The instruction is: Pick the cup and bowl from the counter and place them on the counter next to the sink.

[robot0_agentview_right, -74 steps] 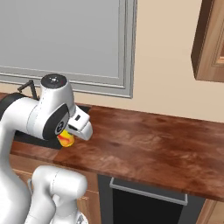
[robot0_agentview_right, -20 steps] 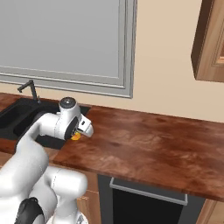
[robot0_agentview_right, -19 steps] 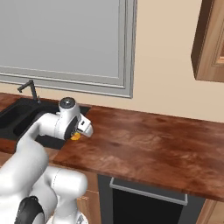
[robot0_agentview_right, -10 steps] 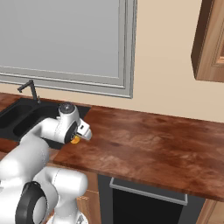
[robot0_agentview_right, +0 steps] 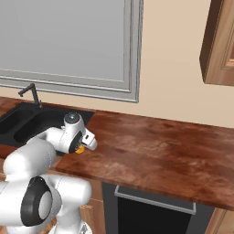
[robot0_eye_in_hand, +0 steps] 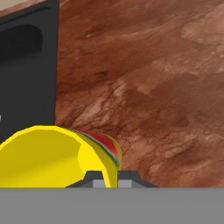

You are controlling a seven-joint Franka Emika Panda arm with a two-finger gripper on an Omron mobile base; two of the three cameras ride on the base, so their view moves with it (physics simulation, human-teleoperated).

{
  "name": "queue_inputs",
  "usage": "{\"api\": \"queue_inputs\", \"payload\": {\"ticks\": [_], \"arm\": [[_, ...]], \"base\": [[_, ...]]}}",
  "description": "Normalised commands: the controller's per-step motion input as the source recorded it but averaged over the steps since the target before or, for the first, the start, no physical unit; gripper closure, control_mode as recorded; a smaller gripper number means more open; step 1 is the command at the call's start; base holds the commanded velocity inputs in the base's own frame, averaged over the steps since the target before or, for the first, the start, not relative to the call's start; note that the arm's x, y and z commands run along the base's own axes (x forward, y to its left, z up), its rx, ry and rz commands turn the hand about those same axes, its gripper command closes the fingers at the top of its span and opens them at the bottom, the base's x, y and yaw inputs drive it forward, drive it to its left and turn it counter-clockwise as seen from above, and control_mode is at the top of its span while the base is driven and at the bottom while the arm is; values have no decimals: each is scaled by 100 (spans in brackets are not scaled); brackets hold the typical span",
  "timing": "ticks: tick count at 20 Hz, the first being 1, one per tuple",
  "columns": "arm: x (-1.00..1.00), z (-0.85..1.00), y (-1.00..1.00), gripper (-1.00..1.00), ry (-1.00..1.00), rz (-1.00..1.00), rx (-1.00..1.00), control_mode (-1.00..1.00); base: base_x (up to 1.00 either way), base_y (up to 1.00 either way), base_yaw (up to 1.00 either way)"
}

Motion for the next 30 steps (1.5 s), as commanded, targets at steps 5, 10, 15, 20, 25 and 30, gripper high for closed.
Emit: {"api": "queue_inputs", "payload": {"ticks": [5,10,15,20,25,30], "arm": [[2,-12,0,100,0,0,0,-100],[0,-33,0,100,0,0,0,-100],[0,-48,0,100,0,0,0,-100],[0,-43,0,100,1,0,0,-100],[0,0,0,-100,0,0,0,-100],[0,0,0,-100,0,0,0,-100]], "base": [[0,0,0],[0,0,0],[0,0,0],[0,0,0],[0,0,0],[0,0,0]]}}
